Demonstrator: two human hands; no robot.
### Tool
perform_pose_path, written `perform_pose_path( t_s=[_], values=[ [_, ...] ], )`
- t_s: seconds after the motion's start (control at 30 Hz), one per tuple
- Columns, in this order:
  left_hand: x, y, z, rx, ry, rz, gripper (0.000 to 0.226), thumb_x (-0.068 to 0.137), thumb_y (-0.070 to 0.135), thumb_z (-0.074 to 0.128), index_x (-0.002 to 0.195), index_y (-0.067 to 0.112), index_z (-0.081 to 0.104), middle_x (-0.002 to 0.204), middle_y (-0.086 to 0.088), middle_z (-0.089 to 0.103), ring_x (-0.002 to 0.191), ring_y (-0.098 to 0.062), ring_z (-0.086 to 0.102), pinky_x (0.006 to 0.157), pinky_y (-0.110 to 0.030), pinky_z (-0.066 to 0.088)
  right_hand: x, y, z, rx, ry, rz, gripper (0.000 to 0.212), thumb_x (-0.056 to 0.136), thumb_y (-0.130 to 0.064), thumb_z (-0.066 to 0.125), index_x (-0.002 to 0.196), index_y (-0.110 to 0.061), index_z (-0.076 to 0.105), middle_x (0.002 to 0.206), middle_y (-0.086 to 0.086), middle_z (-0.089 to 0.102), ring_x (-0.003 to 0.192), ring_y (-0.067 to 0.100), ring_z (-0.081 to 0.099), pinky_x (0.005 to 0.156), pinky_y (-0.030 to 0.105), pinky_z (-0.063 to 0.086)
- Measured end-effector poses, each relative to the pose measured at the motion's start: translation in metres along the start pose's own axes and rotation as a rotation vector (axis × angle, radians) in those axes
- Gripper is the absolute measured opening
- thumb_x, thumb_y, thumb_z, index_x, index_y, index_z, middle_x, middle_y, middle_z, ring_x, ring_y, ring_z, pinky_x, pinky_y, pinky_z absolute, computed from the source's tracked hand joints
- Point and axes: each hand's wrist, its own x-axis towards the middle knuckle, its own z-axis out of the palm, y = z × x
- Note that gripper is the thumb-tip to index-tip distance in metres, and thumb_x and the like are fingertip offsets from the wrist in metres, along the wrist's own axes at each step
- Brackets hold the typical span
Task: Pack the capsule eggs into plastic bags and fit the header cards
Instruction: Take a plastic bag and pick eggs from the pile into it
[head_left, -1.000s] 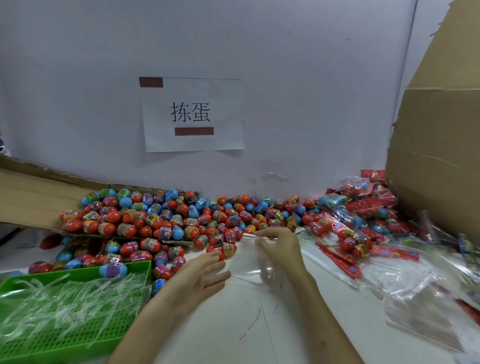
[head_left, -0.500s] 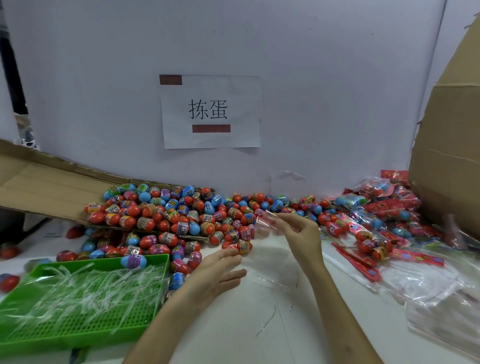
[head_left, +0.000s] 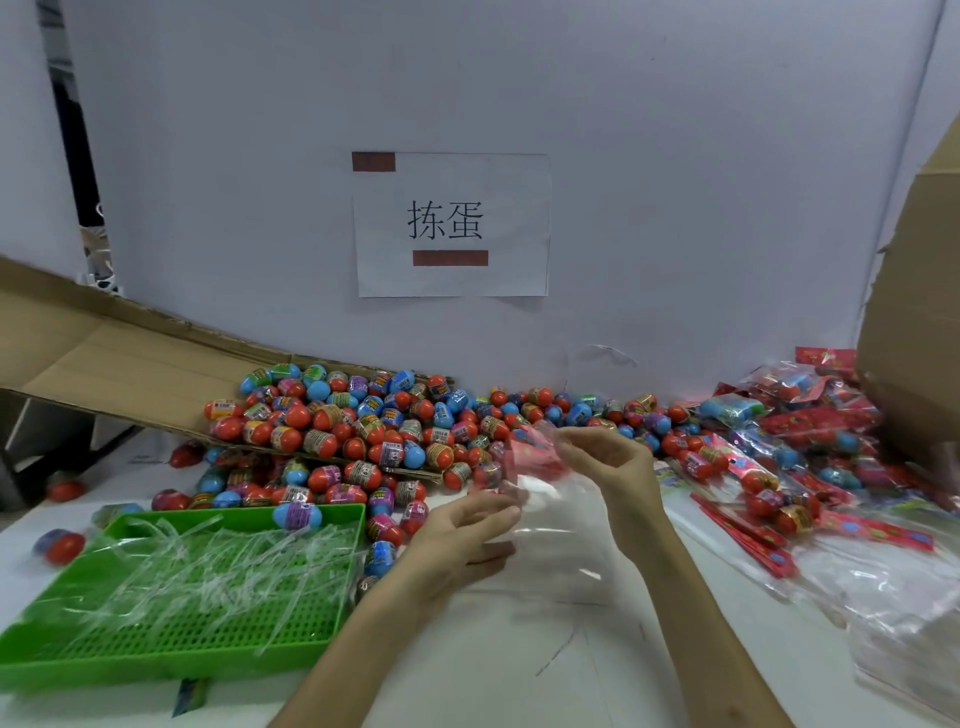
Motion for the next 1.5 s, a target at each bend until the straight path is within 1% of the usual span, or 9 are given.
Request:
perform_pose_path(
  t_s=[0.23,0.37,0.63,0.8,0.93,1.1,1.2,1.3,1.5],
  values=[
    [-0.002,0.0,0.0,0.035,-0.059,0.019,0.035,0.089,0.013,0.08,0.121,0.023,0.072,0.127,-0.004,0.073,0.114,-0.027,0.072,0.094,-0.033,0.06,0.002,-0.008,0.003,0.064,0.287,-0.025,0.027,0.073,-0.029,0.08,0.098,-0.018,0.079,0.1,-0.003,0.078,0.098,0.011,0.072,0.083,0.022,0.055],
    [0.002,-0.003,0.004,0.054,-0.086,0.05,0.048,0.087,0.022,0.083,0.132,0.025,0.064,0.13,0.002,0.071,0.112,-0.018,0.073,0.096,-0.031,0.058,0.004,-0.007,-0.004,0.156,0.387,0.087,0.037,0.086,-0.031,0.074,0.117,-0.011,0.073,0.117,0.006,0.074,0.114,0.023,0.068,0.101,0.043,0.053],
    [0.0,0.009,0.003,0.01,0.014,0.17,0.086,0.072,0.084,0.056,0.129,0.02,0.065,0.119,0.003,0.077,0.108,-0.019,0.074,0.087,-0.037,0.056,-0.003,-0.005,0.015,-0.033,0.093,0.043,0.029,0.08,-0.034,0.074,0.1,-0.015,0.08,0.097,0.002,0.079,0.094,0.017,0.074,0.081,0.024,0.055],
    [-0.006,0.009,0.008,0.046,-0.187,0.002,0.078,0.086,0.07,0.062,0.14,0.014,0.056,0.122,-0.003,0.075,0.105,-0.035,0.075,0.085,-0.04,0.062,-0.009,0.004,0.034,-0.122,0.023,0.027,0.017,0.082,-0.028,0.074,0.093,-0.017,0.08,0.086,0.0,0.078,0.081,0.013,0.072,0.071,0.019,0.056],
    [-0.012,0.011,0.007,0.022,-0.329,-0.024,0.073,0.093,0.066,0.061,0.145,0.016,0.051,0.134,-0.01,0.069,0.114,-0.043,0.07,0.092,-0.049,0.06,-0.021,0.015,0.052,-0.551,0.044,-0.218,0.006,0.088,-0.017,0.078,0.09,-0.022,0.08,0.084,-0.013,0.075,0.084,0.008,0.068,0.074,0.023,0.055],
    [-0.011,0.006,0.004,0.146,-0.35,0.114,0.053,0.094,0.014,0.072,0.14,0.01,0.046,0.124,-0.01,0.074,0.106,-0.031,0.074,0.087,-0.04,0.061,-0.025,0.021,0.064,-0.834,0.198,-0.461,0.009,0.084,-0.012,0.082,0.092,-0.014,0.08,0.086,-0.003,0.075,0.08,0.015,0.066,0.074,0.041,0.056],
    [-0.005,0.0,0.006,0.064,-0.198,0.141,0.047,0.095,-0.008,0.063,0.138,0.006,0.049,0.126,-0.01,0.073,0.104,-0.033,0.075,0.087,-0.038,0.062,-0.022,0.015,0.058,-0.727,0.333,-0.439,0.007,0.089,-0.01,0.076,0.094,-0.015,0.077,0.086,-0.004,0.072,0.081,0.016,0.067,0.073,0.032,0.055],
    [-0.001,0.005,0.002,-0.089,0.046,0.288,0.052,0.086,-0.002,0.073,0.134,0.012,0.058,0.126,-0.007,0.074,0.109,-0.03,0.074,0.09,-0.041,0.062,-0.015,0.013,0.045,-0.604,0.409,-0.302,0.014,0.094,-0.007,0.07,0.099,-0.02,0.073,0.091,-0.005,0.07,0.084,0.013,0.066,0.071,0.011,0.051],
    [0.007,0.006,-0.014,-0.297,0.383,0.355,0.043,0.091,-0.019,0.063,0.118,0.015,0.063,0.125,-0.014,0.071,0.093,-0.02,0.078,0.068,-0.023,0.061,-0.017,0.041,0.038,-0.923,-0.092,-0.063,0.035,0.09,-0.01,0.072,0.12,-0.027,0.074,0.12,-0.012,0.069,0.108,0.009,0.061,0.097,0.029,0.05]
  ],
)
